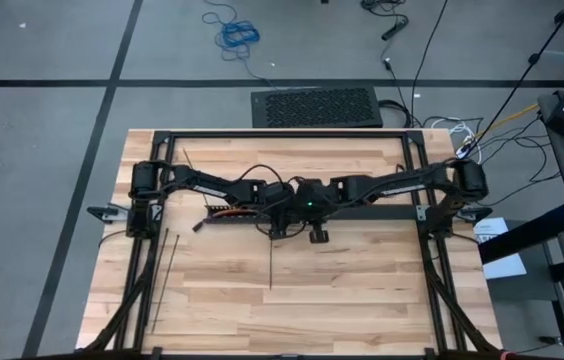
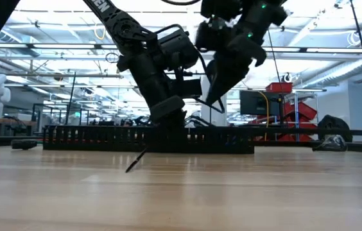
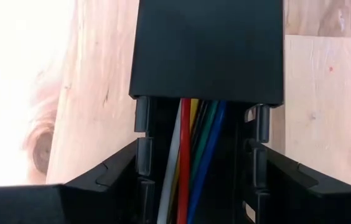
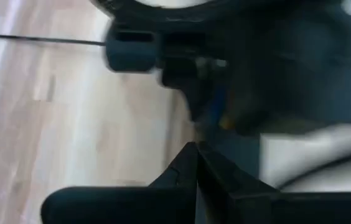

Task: Ziptie cables
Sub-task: Insert the cover on the black cable duct

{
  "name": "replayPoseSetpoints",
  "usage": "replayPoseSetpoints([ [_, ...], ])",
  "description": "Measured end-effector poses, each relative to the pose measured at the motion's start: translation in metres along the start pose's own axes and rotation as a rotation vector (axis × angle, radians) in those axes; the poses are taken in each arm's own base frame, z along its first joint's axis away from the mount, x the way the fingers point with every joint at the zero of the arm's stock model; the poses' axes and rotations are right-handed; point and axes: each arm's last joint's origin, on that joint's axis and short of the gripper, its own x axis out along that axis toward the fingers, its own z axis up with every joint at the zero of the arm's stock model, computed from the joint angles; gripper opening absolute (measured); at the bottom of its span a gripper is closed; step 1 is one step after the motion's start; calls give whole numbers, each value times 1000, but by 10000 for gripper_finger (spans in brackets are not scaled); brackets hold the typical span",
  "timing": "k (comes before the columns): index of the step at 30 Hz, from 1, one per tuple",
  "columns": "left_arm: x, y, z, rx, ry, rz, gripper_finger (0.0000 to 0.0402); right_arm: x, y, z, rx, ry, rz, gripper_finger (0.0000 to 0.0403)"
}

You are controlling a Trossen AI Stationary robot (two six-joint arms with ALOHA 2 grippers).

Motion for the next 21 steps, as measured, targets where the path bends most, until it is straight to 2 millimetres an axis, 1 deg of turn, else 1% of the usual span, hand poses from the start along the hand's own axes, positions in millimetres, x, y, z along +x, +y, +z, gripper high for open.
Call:
replayPoseSetpoints([
  [2,0,-1,0,5,2,0,239,-8,-2,-3,11,28,-25,0],
  [6,0,-1,-1,12,5,-2,239,-11,-10,-14,34,95,-37,0],
  [11,0,-1,-1,14,7,-7,239,7,-19,-40,66,195,-35,0],
  [14,0,-1,-1,14,8,-9,239,18,-21,-46,58,176,-31,0],
  [18,0,-1,0,19,-7,-10,239,28,-23,-37,21,67,4,0],
  [21,0,-1,1,23,-20,-10,243,31,-24,-33,0,53,16,0],
])
